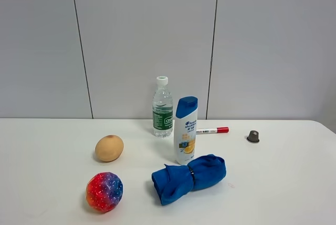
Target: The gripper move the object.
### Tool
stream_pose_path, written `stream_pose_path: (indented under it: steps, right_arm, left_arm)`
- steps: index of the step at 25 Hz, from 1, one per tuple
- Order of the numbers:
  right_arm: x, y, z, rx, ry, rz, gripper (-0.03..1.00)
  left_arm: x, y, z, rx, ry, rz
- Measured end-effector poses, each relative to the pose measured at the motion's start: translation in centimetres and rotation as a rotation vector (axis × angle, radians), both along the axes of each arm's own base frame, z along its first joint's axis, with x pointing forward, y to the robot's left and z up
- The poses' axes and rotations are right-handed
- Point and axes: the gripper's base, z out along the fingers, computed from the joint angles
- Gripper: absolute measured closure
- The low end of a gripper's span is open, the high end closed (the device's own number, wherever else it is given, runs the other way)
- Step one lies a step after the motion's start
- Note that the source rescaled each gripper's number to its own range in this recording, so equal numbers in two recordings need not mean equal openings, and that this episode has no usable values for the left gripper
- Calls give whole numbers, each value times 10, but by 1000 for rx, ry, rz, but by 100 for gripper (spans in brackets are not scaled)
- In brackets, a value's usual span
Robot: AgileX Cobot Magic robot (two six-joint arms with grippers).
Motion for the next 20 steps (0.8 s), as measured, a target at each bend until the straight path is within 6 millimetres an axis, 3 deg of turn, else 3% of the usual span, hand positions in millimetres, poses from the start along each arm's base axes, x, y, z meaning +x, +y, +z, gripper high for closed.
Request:
stream_pose_path:
  steps: [20]
  right_arm:
    - [0,0,0,0,0,0,24]
  left_arm:
    - [0,0,0,0,0,0]
